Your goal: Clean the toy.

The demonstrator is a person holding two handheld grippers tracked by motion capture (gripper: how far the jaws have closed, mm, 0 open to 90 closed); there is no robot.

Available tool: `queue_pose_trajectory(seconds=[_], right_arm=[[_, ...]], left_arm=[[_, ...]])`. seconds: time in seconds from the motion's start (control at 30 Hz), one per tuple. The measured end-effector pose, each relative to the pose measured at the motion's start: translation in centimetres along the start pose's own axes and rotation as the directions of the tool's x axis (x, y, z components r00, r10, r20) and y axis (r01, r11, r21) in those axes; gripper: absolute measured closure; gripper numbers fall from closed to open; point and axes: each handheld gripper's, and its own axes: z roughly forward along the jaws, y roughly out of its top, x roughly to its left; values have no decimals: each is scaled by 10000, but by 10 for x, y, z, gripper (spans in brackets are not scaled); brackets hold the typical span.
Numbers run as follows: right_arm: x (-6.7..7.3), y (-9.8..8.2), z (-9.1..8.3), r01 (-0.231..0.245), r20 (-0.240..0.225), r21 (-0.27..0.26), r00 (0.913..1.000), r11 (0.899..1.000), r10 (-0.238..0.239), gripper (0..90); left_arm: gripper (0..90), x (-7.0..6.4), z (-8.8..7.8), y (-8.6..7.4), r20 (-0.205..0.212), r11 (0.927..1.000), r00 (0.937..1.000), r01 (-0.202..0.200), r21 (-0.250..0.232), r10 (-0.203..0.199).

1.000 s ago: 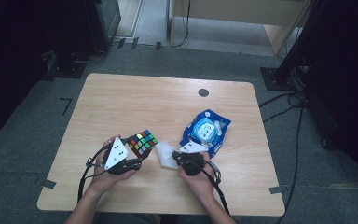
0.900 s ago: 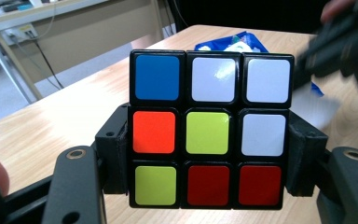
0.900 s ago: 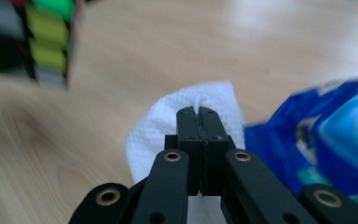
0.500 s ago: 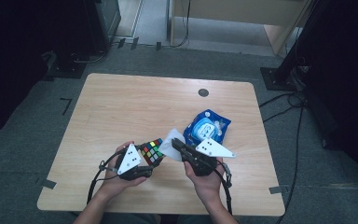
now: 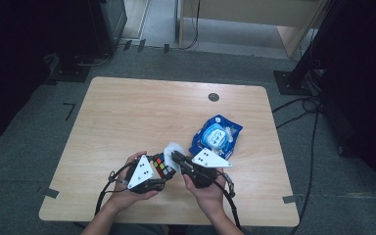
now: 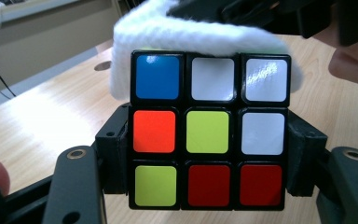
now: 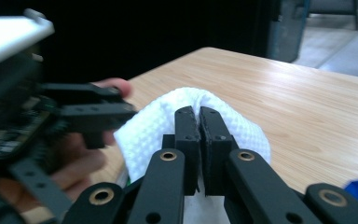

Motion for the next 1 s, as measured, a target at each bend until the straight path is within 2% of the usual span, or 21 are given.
queue_pose_trajectory(seconds=[0.1, 0.2, 0.3, 0.47, 0.5, 0.57, 0.6, 0.77, 0.87, 1.0], right_arm=[[-5, -2, 0, 27, 451, 128, 9990, 9999, -33, 891], [-9, -3, -1, -87, 491, 216, 9988, 9997, 76, 894], [-8, -2, -2, 51, 501, 306, 9987, 9995, -67, 896], [-3, 0, -3, 297, 250, 218, 9992, 9993, -302, 896], [3, 1, -3, 504, 59, 74, 9987, 9987, -505, 897], [5, 2, -3, 535, -24, 42, 9986, 9986, -535, 896], [10, 4, -4, 725, -90, -60, 9973, 9973, -726, 896], [10, 4, -4, 639, -118, -170, 9979, 9978, -641, 895], [3, 2, -3, 487, 98, -134, 9988, 9987, -486, 891], [-5, 1, -4, 258, 378, 40, 9990, 9997, -259, 891]], left_arm=[[338, 1, -3, 2, -85, 9998, 9999, 54, -215, -56], [338, 4, -6, 3, -178, 9995, 9998, 99, -308, -105], [338, 9, -8, 2, -329, 9989, 9991, 272, -369, -284], [339, 11, -8, 0, -320, 9986, 9985, 431, -308, -440], [338, 10, -7, 0, -308, 9990, 9987, 388, -234, -395], [338, 8, -6, 0, -271, 9991, 9990, 360, -217, -365], [339, 7, -4, 0, -197, 9992, 9992, 340, -207, -344], [339, 3, -3, 2, -128, 9997, 9997, 198, -150, -200], [338, 1, -4, 5, -215, 9997, 9997, 125, -208, -129], [338, 5, -9, 7, -328, 9989, 9992, 231, -414, -244]])
